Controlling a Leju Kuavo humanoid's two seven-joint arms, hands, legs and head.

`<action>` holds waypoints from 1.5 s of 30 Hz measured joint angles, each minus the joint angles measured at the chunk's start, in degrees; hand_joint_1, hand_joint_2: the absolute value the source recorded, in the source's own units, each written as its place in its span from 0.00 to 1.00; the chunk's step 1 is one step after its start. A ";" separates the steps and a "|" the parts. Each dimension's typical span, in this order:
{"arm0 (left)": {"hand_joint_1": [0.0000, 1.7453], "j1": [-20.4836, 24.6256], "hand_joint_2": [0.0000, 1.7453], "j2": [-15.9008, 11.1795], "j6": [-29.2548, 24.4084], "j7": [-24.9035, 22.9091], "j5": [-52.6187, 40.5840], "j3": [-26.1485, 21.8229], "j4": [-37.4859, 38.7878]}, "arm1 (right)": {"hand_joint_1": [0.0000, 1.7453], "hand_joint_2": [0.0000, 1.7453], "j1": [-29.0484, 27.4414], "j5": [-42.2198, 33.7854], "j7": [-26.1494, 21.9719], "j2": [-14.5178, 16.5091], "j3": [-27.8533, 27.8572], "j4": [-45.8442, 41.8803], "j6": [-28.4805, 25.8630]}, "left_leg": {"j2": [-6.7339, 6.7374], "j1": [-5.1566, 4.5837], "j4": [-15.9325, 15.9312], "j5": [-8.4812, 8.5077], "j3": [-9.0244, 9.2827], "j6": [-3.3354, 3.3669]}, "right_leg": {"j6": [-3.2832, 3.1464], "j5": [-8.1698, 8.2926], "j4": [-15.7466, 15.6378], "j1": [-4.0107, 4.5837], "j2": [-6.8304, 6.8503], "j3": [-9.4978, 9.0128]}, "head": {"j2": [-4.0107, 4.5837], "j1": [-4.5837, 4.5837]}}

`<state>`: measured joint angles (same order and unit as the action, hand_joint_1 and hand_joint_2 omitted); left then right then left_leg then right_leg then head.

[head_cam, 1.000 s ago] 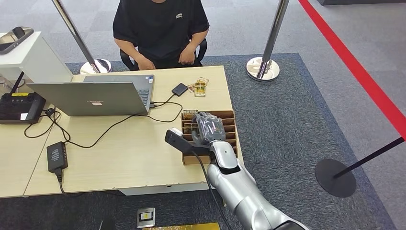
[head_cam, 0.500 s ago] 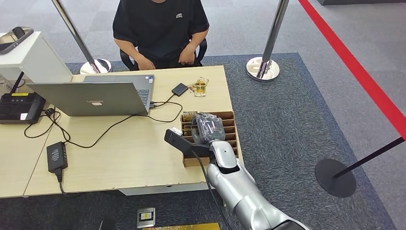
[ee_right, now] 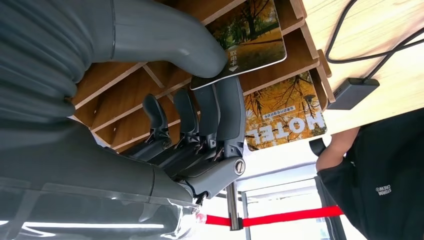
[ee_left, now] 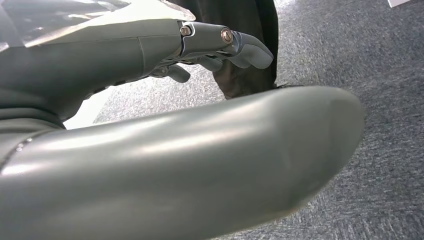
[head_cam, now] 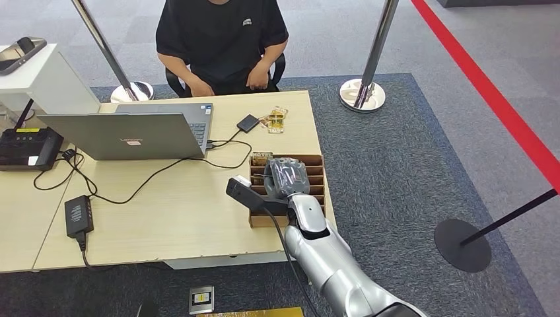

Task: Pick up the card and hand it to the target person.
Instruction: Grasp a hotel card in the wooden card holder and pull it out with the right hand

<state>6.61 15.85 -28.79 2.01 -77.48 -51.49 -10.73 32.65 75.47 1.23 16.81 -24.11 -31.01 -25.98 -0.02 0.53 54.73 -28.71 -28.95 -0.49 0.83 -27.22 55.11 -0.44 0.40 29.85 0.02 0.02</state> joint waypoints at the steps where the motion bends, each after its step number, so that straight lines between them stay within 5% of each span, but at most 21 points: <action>1: 0.00 0.00 0.00 0.00 0.00 0.00 0.03 0.00 0.00 | 0.73 1.00 0.00 -0.03 0.00 0.00 0.00 0.00 -0.01 | 0.00 0.00 0.00 0.00 0.00 0.00 | 0.00 0.00 0.00 0.00 0.00 0.00 | 0.00 0.00; 17: 0.00 -0.12 0.00 -0.01 -0.10 0.44 0.48 -0.02 0.00 | 0.80 1.00 -0.14 -1.75 -1.92 -0.10 0.20 -0.73 -0.55 | 0.00 0.00 0.00 0.00 0.00 0.00 | 0.00 0.00 0.00 0.00 0.00 0.00 | 0.00 -0.01; 45: 0.00 -0.36 0.00 -0.04 -0.37 0.29 0.52 0.01 0.00 | 0.80 1.00 -4.02 -7.08 -5.56 -3.65 0.35 -23.51 1.33 | 0.00 0.00 0.01 0.00 -0.01 0.00 | 0.00 0.00 0.00 0.00 0.00 0.01 | 0.00 -0.01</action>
<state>6.25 15.80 -29.16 2.30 -76.95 -51.49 -10.73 28.63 68.39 -4.33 13.16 -23.76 -54.52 -24.65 -0.02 0.53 54.74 -28.71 -28.96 -0.49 0.83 -27.22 55.11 -0.44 0.40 29.87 0.02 0.01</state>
